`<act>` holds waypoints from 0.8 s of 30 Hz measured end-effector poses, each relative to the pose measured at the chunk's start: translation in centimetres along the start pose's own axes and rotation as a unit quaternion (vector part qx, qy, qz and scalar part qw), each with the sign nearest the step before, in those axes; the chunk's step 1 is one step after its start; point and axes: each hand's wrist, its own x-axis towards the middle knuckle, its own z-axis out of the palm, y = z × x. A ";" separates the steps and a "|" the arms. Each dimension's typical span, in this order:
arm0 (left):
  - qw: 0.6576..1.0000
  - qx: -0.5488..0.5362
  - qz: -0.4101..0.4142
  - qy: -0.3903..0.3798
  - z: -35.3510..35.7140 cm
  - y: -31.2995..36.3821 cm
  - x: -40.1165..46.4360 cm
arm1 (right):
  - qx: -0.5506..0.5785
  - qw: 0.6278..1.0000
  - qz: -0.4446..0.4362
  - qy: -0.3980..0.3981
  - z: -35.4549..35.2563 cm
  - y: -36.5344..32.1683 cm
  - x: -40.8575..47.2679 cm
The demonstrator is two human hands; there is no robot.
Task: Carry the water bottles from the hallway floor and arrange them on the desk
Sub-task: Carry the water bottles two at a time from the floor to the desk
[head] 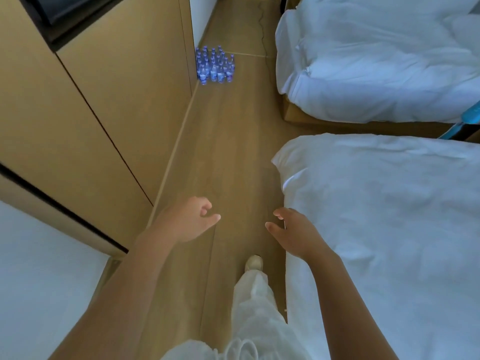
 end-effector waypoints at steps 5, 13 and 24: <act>1.000 0.000 -0.007 0.016 -3.9 2.7 10.5 | 0.000 1.000 -0.013 -0.005 -4.1 0.1 10.9; 0.998 -0.030 -0.006 0.062 -10.7 9.1 26.6 | -0.026 0.998 -0.057 0.013 -14.0 -0.2 27.7; 0.995 -0.068 -0.010 0.076 -16.9 10.4 43.9 | -0.050 0.996 -0.073 0.008 -20.2 -1.3 45.0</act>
